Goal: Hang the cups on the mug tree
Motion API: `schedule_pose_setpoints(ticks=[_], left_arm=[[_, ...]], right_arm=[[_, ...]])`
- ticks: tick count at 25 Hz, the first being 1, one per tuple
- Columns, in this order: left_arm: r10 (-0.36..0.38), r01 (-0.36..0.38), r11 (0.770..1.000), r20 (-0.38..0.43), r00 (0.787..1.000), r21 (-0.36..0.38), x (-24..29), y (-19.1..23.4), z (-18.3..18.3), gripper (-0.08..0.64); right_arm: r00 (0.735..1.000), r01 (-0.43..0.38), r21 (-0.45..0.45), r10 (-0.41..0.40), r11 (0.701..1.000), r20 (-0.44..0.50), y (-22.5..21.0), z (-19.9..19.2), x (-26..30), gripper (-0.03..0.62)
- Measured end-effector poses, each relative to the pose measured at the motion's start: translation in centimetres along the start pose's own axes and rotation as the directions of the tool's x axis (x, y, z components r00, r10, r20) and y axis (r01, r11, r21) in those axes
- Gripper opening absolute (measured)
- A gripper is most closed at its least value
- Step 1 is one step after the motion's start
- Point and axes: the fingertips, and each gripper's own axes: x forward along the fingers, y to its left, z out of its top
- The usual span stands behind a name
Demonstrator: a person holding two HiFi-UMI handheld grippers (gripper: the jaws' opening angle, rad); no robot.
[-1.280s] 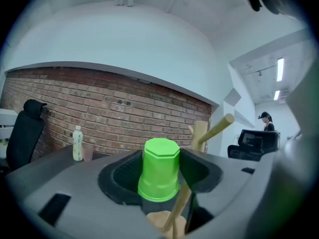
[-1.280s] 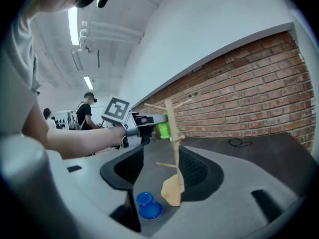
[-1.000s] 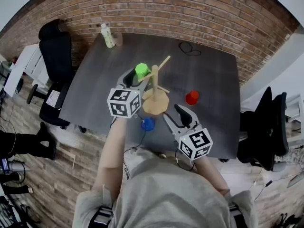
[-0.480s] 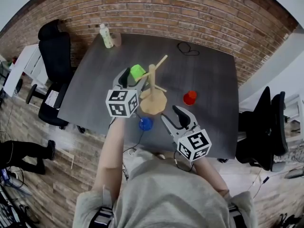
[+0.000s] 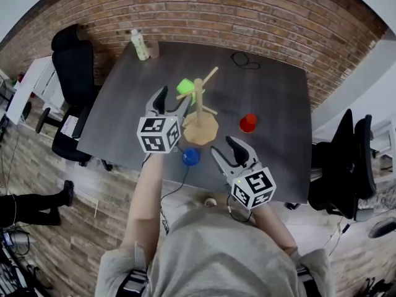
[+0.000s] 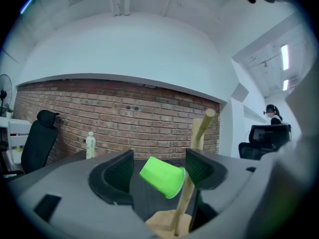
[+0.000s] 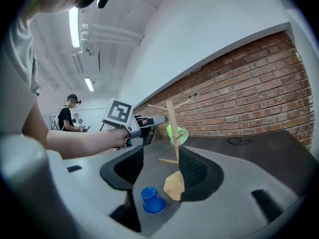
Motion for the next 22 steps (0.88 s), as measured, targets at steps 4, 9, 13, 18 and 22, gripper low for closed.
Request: schedule_pose_setpoints(ticks=[4, 9, 13, 18, 22], left_arm=[[0.000, 0.000, 1.000, 0.010, 1.000, 0.002, -1.7, -0.3, 0.0, 0.301], [0.001, -0.001, 1.000, 0.013, 1.000, -0.007, -4.2, -0.8, -0.4, 0.299], [-0.003, 0.003, 1.000, 0.004, 1.000, -0.013, -6.4, -1.2, -1.1, 0.278], [0.003, -0.003, 1.000, 0.013, 1.000, -0.017, -9.5, -1.6, -1.6, 0.255], [0.031, -0.031, 0.999, 0.019, 0.999, -0.010, -12.1, -1.5, -2.2, 0.183]], right_arm=[[1.000, -0.002, 0.001, 0.002, 1.000, 0.001, 0.9, -0.3, -0.1, 0.222], [1.000, 0.008, -0.004, -0.008, 1.000, 0.004, 2.1, -0.5, -0.4, 0.222], [1.000, 0.019, -0.008, -0.019, 1.000, 0.003, 3.4, -0.6, -0.7, 0.222], [0.999, 0.035, -0.022, -0.035, 0.999, -0.003, 5.1, -0.9, -1.2, 0.222], [0.999, 0.053, -0.030, -0.053, 0.998, -0.011, 6.1, -1.5, -1.3, 0.222]])
